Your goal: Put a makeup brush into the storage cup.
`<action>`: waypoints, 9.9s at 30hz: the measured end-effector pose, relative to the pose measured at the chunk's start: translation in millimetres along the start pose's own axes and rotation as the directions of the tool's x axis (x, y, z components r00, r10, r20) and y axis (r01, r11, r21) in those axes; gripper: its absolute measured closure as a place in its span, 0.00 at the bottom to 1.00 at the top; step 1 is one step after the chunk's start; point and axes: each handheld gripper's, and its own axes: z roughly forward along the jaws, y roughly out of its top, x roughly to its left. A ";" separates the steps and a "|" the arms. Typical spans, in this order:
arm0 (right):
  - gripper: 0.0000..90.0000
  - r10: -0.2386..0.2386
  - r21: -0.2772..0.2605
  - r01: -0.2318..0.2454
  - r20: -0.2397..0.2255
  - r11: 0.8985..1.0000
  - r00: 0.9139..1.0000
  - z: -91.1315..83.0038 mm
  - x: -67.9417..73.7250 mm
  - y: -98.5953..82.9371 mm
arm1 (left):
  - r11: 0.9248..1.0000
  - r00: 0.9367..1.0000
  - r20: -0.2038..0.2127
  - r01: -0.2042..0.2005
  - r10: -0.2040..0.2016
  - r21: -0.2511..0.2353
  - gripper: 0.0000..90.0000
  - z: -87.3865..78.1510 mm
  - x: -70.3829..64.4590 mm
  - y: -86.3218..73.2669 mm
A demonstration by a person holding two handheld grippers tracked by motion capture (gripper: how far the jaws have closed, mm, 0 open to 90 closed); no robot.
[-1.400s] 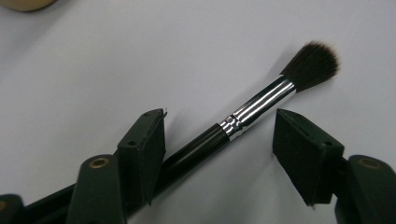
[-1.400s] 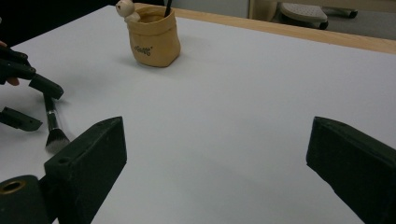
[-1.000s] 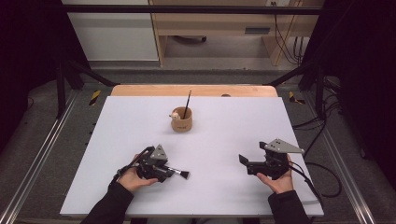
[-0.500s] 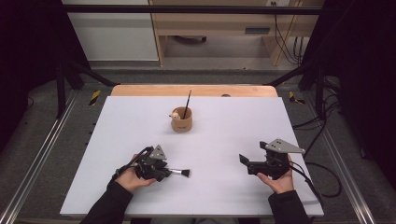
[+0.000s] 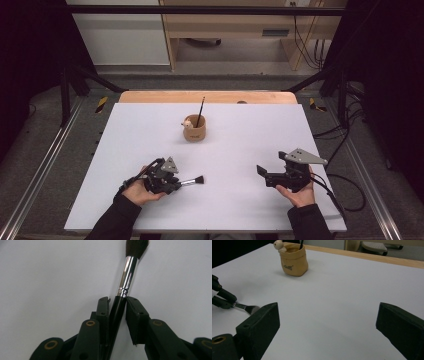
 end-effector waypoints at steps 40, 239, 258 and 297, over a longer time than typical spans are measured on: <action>0.07 0.001 -0.011 -0.001 -0.003 1.000 1.000 -3.6 -1.0 2.2 | 0.996 1.000 0.004 -0.018 0.018 0.090 0.54 -7.2 4.1 22.5; 0.06 0.000 -0.028 0.000 -0.003 1.000 1.000 -10.0 -4.7 5.3 | 0.816 0.928 -0.210 0.144 -0.308 -0.559 0.87 -88.5 28.4 97.3; 0.06 0.008 -0.033 -0.008 -0.006 0.999 1.000 -10.7 -5.2 5.8 | 0.782 0.916 -0.209 0.153 -0.341 -0.604 0.87 -78.3 43.6 117.6; 0.06 0.013 -0.035 -0.014 -0.006 0.999 1.000 -10.6 -6.3 5.6 | 0.758 0.889 -0.223 0.183 -0.399 -0.626 0.87 -49.0 81.1 149.0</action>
